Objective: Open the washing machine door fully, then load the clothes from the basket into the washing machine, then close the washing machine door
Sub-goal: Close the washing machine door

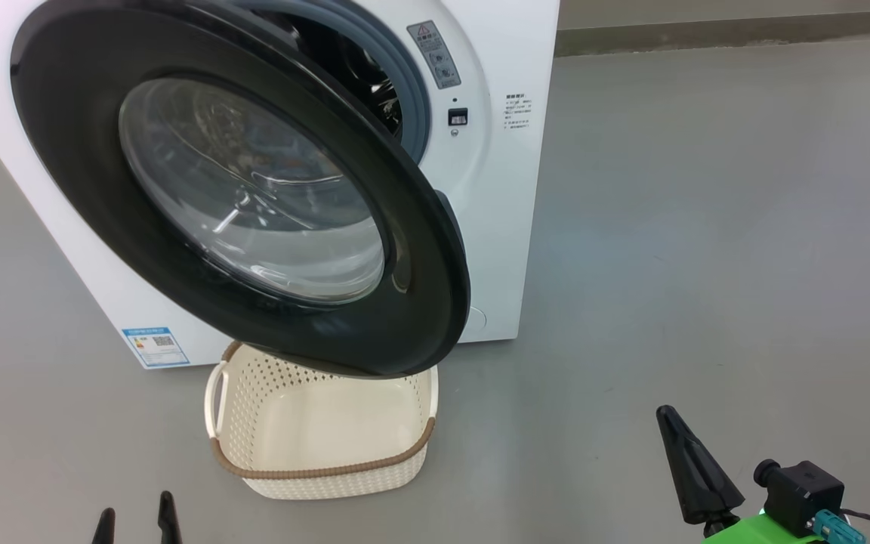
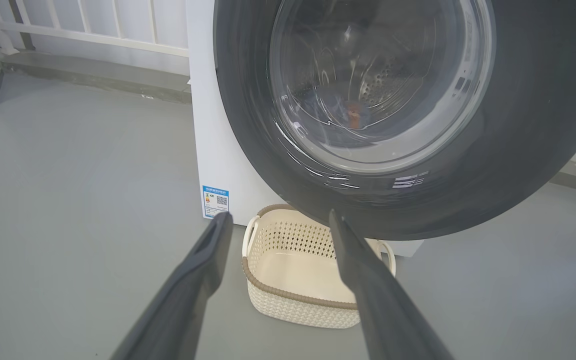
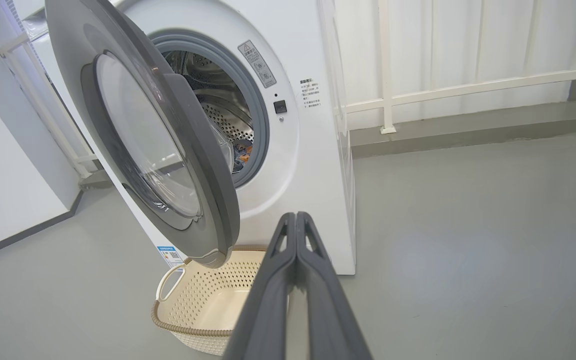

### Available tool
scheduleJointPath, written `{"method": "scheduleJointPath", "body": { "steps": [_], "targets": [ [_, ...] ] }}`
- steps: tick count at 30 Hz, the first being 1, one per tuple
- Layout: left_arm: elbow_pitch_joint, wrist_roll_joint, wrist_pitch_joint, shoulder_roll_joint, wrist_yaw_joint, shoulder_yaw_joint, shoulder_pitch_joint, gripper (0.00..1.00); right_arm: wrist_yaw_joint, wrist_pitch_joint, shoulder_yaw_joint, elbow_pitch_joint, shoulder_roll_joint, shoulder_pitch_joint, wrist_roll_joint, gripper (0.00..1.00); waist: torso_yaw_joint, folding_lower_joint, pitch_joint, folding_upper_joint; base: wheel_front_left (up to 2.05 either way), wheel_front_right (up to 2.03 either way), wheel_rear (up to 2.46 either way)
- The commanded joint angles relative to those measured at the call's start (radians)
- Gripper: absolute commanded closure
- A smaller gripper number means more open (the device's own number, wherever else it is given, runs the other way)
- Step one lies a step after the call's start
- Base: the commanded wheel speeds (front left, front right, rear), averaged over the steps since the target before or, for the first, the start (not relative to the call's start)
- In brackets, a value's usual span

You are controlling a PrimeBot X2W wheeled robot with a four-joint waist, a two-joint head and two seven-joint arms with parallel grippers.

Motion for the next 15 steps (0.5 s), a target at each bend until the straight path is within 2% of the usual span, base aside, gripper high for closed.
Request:
{"method": "scheduleJointPath", "body": {
  "steps": [1,7,15],
  "targets": [
    [-0.021,-0.005,-0.007,0.004,0.007,0.027,-0.026,0.00,0.009,-0.005,0.020,-0.019,-0.005,-0.012,-0.015,1.00,0.001,0.0000,0.001,0.0000,0.00,0.00,0.00],
    [-0.023,-0.014,-0.007,0.003,0.017,0.010,-0.024,0.00,0.009,-0.005,-0.001,-0.033,0.004,-0.058,-0.004,1.00,0.004,0.0000,0.006,0.0000,0.00,0.00,0.00],
    [-0.024,-0.024,-0.007,0.003,0.027,-0.017,-0.029,0.00,0.009,-0.005,0.001,-0.117,0.019,-0.192,0.009,1.00,0.022,0.0000,0.009,0.0000,0.00,0.00,0.00]
  ]
}}
